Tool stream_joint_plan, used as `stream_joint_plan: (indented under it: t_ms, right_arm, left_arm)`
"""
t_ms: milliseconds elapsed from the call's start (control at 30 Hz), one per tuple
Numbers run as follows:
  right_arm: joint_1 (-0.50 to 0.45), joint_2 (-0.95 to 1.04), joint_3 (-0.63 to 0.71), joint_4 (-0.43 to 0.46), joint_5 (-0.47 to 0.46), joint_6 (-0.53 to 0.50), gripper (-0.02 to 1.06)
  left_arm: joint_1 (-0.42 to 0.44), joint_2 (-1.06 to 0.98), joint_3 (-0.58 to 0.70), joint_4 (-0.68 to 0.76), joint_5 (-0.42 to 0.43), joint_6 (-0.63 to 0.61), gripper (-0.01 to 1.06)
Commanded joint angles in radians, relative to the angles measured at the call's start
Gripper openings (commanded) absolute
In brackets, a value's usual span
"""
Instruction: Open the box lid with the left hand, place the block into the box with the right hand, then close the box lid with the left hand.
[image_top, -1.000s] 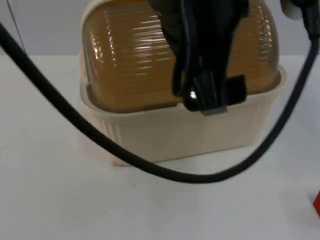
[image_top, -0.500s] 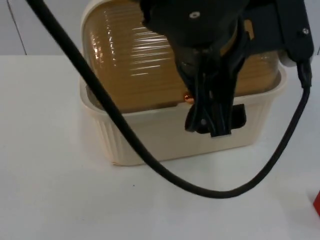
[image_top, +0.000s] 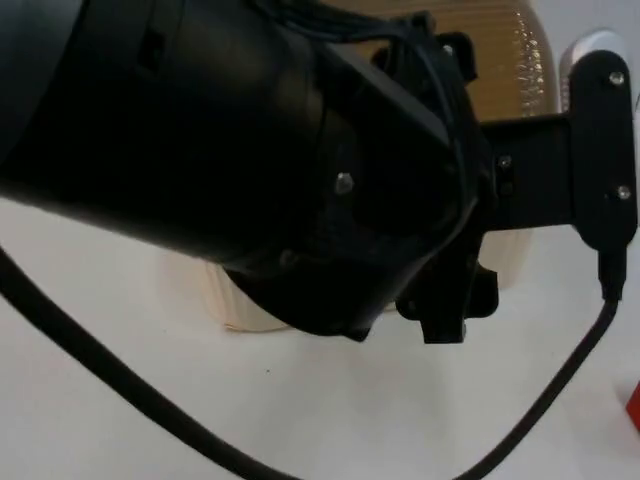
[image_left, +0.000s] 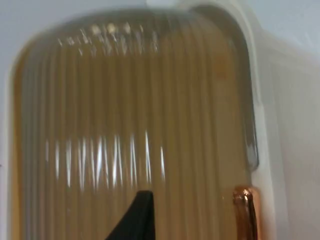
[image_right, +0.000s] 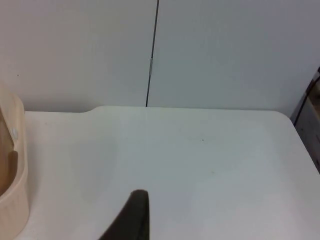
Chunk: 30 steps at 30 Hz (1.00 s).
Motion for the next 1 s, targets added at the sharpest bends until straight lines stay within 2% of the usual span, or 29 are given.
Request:
stream_joint_plan:
  t_ms: [0, 200, 467, 600, 800, 833, 967]
  right_arm:
    - [-0.001, 0.0, -0.01, -0.005, -0.001, -0.005, 0.97]
    - [-0.001, 0.0, -0.01, -0.005, -0.001, -0.005, 0.97]
    - [-0.001, 0.0, -0.01, 0.0, -0.003, -0.005, 0.97]
    - [-0.001, 0.0, -0.01, -0.001, -0.001, -0.005, 0.97]
    - [-0.001, 0.0, -0.01, -0.001, 0.002, -0.005, 0.97]
    - [-0.001, 0.0, -0.01, -0.001, 0.002, -0.005, 0.97]
    - [-0.001, 0.0, -0.01, 0.004, 0.004, -0.005, 0.97]
  left_arm:
    - [0.0, 0.009, 0.004, 0.045, 0.019, -0.053, 1.05]
    - [0.041, 0.03, 0.004, 0.031, 0.015, -0.082, 1.05]
    - [0.041, 0.045, 0.004, 0.052, 0.034, -0.082, 1.05]
    - [0.041, 0.051, 0.004, 0.052, 0.032, -0.082, 0.98]
    - [0.041, 0.051, 0.004, 0.083, 0.034, -0.082, 0.49]
    - [0.041, 0.051, 0.004, 0.083, 0.034, -0.082, 0.49]
    - [0.047, 0.051, 0.004, 0.09, 0.011, -0.082, 0.2]
